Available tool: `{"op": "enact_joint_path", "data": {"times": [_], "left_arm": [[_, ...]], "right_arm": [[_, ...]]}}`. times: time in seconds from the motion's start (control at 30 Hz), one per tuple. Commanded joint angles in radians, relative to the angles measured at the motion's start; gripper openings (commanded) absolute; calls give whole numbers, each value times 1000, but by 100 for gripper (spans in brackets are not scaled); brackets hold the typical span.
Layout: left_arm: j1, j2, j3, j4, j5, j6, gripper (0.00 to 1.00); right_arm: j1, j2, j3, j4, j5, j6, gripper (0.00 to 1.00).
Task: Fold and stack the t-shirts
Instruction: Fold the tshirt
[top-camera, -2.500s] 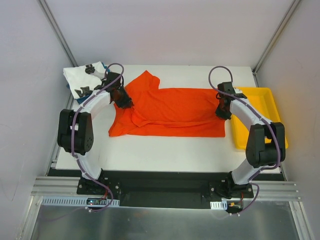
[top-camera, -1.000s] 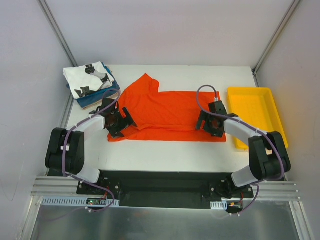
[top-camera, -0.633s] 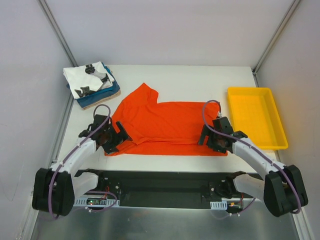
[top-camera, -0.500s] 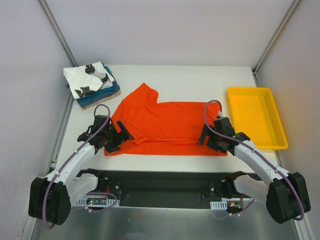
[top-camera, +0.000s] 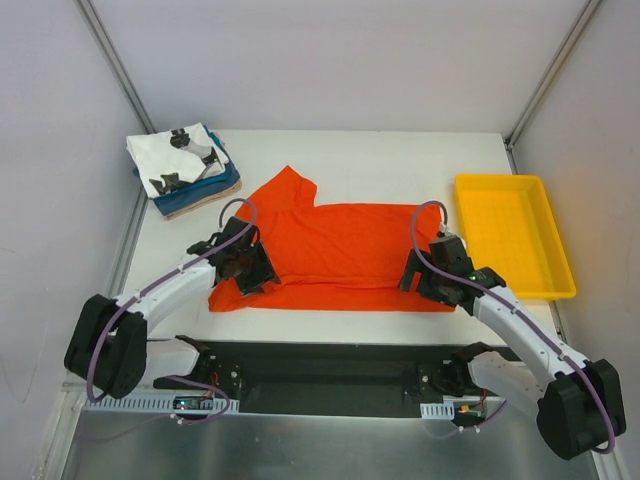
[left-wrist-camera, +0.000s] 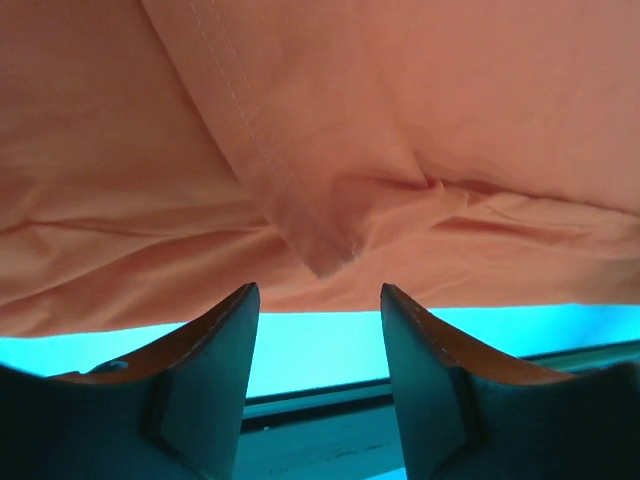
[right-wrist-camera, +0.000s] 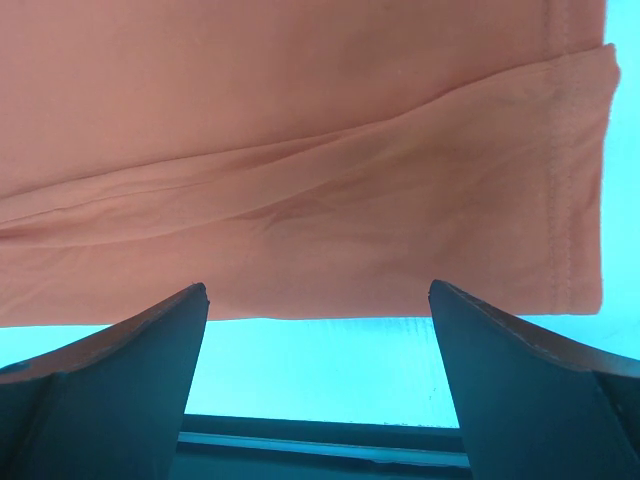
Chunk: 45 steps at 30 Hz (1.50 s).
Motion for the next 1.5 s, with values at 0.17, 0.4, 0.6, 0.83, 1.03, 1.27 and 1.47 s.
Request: {"op": "enact_joint_path", "data": {"times": [0.17,0.4,0.6,0.83,1.03,1.27,1.47], "left_arm": [[-25,174,103,33,-14,27,28],[-28,231,152,36,-8,48,0],[-37,289,218,34,17,111,0],[-50,404,316,19,53,215,0],[-56,479,429,-49,23,305,0],[-56,562,546,-145,-15,389,1],[-57,629,653,-201,4,460,6]], "right_arm": [[4,-20,5,-51,71,-11,97],[4,-33,2,-58,97,-11,97],[6,-28,9,-63,107,-18,97],[3,-23,27,-84,130,-33,97],[3,-25,45,-100,157,-48,97],[3,-8,65,-112,172,-60,97],[3,12,74,-114,186,-62,97]]}}
